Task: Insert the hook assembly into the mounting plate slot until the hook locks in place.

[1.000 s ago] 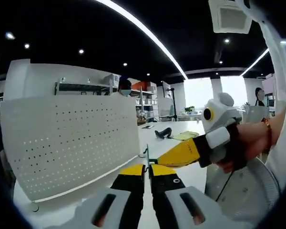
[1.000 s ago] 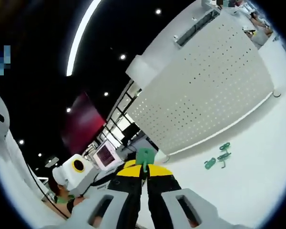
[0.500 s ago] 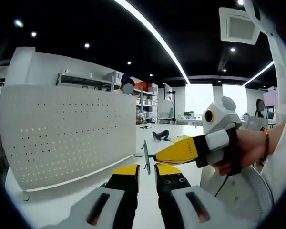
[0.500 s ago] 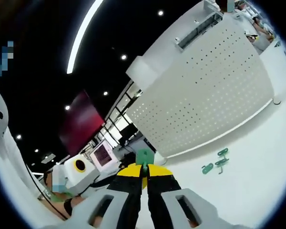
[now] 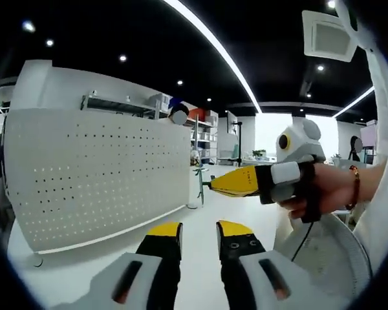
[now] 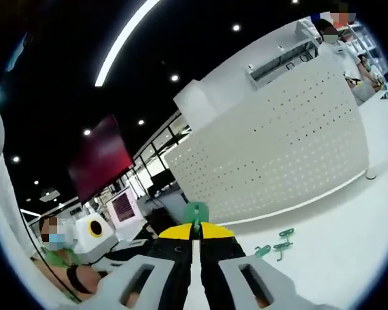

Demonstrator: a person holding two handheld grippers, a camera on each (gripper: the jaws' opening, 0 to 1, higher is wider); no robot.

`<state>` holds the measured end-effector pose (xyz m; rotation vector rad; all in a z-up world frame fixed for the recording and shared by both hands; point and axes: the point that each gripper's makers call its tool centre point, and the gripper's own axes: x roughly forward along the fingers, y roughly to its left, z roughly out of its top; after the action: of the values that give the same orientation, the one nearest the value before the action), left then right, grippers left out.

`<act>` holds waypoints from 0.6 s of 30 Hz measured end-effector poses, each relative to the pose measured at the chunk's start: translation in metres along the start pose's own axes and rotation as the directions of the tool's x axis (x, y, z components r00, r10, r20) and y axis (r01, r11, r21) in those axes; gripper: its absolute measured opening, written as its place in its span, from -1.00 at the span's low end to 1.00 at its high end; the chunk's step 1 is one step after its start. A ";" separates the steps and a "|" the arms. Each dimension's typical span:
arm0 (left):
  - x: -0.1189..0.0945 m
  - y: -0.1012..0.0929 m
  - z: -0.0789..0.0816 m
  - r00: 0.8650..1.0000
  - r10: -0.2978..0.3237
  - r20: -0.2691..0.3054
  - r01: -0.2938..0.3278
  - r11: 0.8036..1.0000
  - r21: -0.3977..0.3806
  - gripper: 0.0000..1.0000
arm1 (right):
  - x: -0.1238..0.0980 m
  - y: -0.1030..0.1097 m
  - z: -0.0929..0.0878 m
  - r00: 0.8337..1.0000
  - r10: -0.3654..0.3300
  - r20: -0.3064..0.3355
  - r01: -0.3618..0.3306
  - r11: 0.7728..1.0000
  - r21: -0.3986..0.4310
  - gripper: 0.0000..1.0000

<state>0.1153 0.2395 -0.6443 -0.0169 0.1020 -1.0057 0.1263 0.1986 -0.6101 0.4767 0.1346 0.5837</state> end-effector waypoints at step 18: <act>-0.011 0.007 -0.009 0.999 0.023 -0.032 -0.023 1.000 0.005 -0.50 | 0.012 -0.022 0.043 0.998 -0.051 0.027 0.055 0.983 -0.173 -0.96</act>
<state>0.1147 0.2532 -0.6527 0.0048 0.1293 -0.9836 0.1577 0.1723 -0.5824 0.3092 0.0740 0.5323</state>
